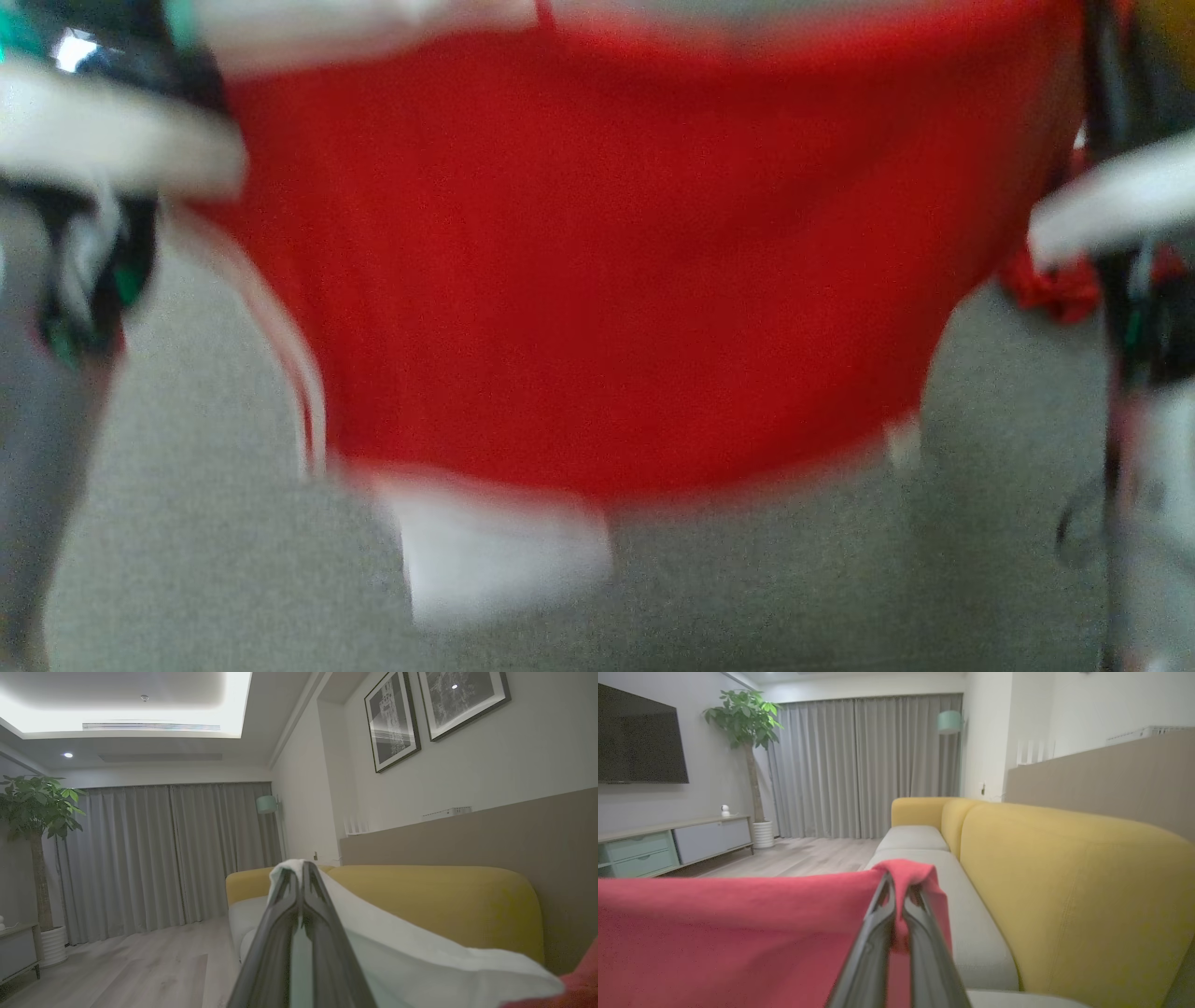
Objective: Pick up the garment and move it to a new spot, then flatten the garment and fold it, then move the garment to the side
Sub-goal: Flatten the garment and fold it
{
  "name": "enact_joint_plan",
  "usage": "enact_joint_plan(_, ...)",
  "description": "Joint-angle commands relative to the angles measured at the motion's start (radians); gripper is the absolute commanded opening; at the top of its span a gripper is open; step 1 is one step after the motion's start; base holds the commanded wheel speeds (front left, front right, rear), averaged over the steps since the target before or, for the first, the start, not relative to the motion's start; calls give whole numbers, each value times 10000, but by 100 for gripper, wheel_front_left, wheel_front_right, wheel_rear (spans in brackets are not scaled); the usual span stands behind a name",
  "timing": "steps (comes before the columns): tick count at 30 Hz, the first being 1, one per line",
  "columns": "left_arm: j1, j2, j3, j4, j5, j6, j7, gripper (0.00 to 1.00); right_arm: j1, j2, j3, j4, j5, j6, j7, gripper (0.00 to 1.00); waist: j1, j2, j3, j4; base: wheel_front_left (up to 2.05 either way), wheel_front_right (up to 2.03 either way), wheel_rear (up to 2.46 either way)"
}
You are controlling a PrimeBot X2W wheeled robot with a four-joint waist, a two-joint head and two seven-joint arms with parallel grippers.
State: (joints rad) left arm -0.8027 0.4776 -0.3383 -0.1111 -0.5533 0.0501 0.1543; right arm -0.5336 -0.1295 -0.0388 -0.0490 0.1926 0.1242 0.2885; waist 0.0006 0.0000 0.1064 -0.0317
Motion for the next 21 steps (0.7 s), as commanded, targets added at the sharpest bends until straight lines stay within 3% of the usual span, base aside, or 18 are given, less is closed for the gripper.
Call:
enact_joint_plan(1, -1176, 215, 473, 142, 102, -108, -105, 0, -1061, -110, 279, 4, -54, 65, -135, 0, -6, 0, 886, 175, 0, 0, 0)
enact_joint_plan(7, -4498, -801, 279, 3265, 692, -334, -1348, 0, -4822, -532, 231, 3602, -806, 65, -1175, 0, -6, 0, 1742, 650, 0, 0, 0)
enact_joint_plan(11, -5759, -1586, 38, 5013, 909, -459, -2332, 0, -6425, -651, 89, 5666, -1609, 65, -2108, 0, -6, 0, 2235, 1058, 0, 0, 0)
enact_joint_plan(16, -5935, -2146, -132, 6196, 808, -747, -3220, 0, -7382, -569, -79, 7454, -2394, 65, -3043, 0, -6, 0, 3172, 1418, 0, 0, 0)
enact_joint_plan(21, -5066, -2458, -261, 6883, 638, -975, -3778, 0, -7163, -374, -393, 9030, -2971, 65, -3884, 0, -6, 0, 3935, 1591, 0, 0, 0)
